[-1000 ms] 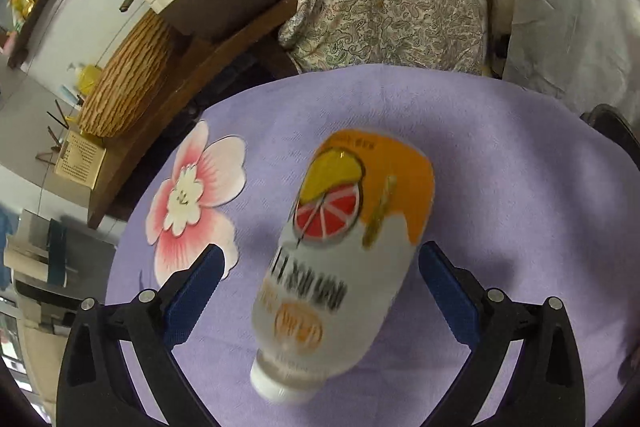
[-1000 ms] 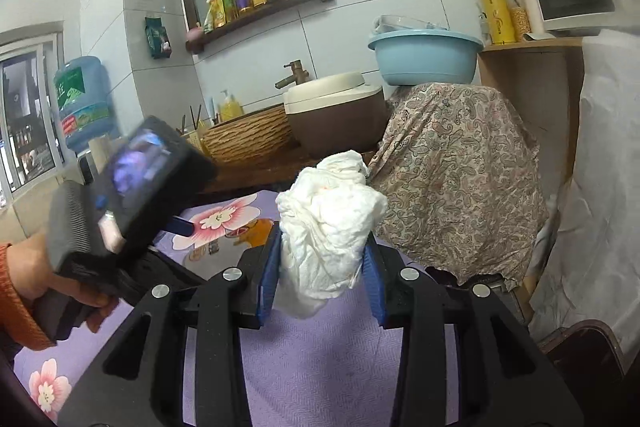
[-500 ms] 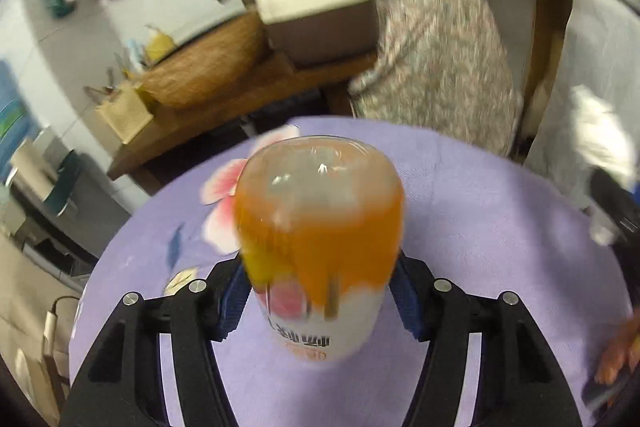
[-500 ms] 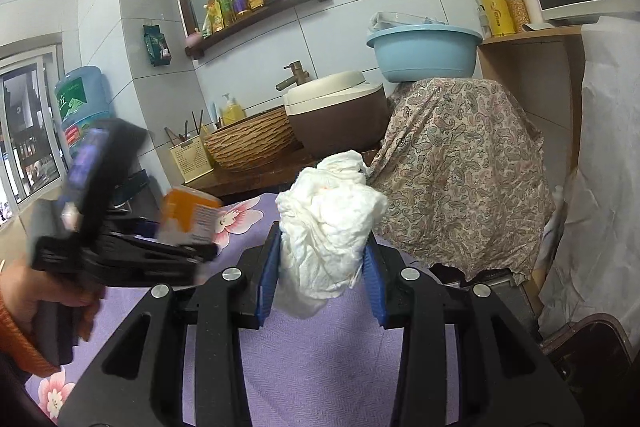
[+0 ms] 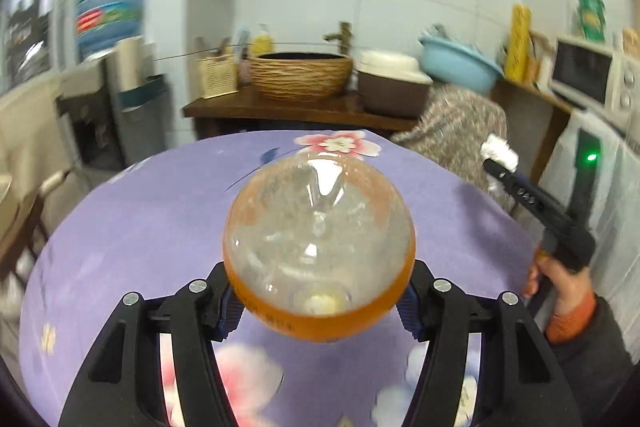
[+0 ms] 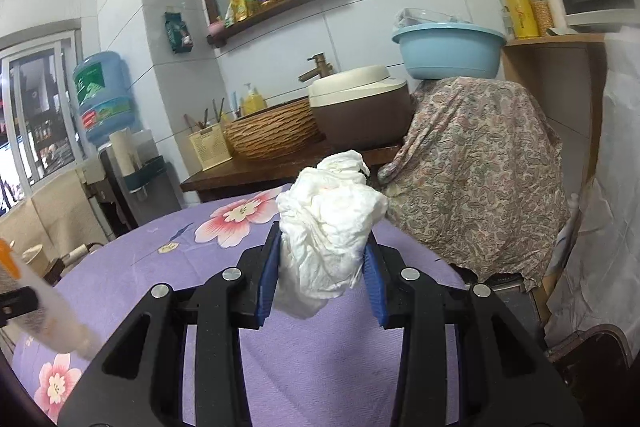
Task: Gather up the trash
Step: 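Carry the bottle and tissue over the bin with both grippers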
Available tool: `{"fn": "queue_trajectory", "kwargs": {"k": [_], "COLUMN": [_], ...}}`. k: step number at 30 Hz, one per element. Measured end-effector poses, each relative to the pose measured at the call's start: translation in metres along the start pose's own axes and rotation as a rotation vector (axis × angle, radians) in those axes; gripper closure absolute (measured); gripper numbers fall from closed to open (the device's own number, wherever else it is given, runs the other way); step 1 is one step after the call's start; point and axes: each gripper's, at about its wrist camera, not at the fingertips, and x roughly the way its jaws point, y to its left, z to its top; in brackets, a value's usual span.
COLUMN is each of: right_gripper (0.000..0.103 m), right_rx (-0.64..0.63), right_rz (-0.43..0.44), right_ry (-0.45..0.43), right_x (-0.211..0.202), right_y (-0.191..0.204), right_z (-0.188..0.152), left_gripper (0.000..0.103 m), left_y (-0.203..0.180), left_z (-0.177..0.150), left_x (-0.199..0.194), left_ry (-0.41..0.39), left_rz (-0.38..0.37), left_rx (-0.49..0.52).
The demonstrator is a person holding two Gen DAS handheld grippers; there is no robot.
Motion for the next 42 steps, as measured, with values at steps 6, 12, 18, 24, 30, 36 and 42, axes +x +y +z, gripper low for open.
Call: {"fn": "queue_trajectory", "kwargs": {"k": [6,12,18,24,30,36,42], "right_gripper": [0.065,0.065,0.065,0.065,0.065,0.065,0.065], "right_rx": [-0.052,-0.118,-0.191,-0.221,-0.17,-0.099,-0.055], "right_rz": [0.109,0.207,0.25,0.225,0.129,0.018,-0.106], "right_ry": [0.061,0.105,0.123,0.137,0.136,0.142,0.14], "right_x": [-0.015,-0.072,-0.145,-0.2,-0.237,-0.262,-0.284], "right_y": [0.029,0.051,0.048,0.023,-0.025,-0.074,-0.121], "right_z": [0.001,-0.002,-0.019,-0.046,-0.066,-0.083,-0.093], "left_gripper": [0.042,0.042,0.042,0.042,0.042,0.042,0.042], "left_y": [-0.001,-0.021,-0.049,-0.083,-0.123,-0.177,-0.232], "left_z": [-0.033,-0.054,-0.068,-0.074,-0.076,-0.076,-0.076], "left_x": [-0.044,-0.074,-0.093,-0.101,-0.095,-0.079,-0.054], "left_ry": [-0.023,-0.053,-0.076,-0.097,-0.086,-0.065,-0.019], "left_rz": [0.041,0.029,-0.069,-0.146,-0.234,-0.328,-0.427], "left_rx": [-0.006,0.02,0.003,0.017,0.04,0.113,0.177]}}
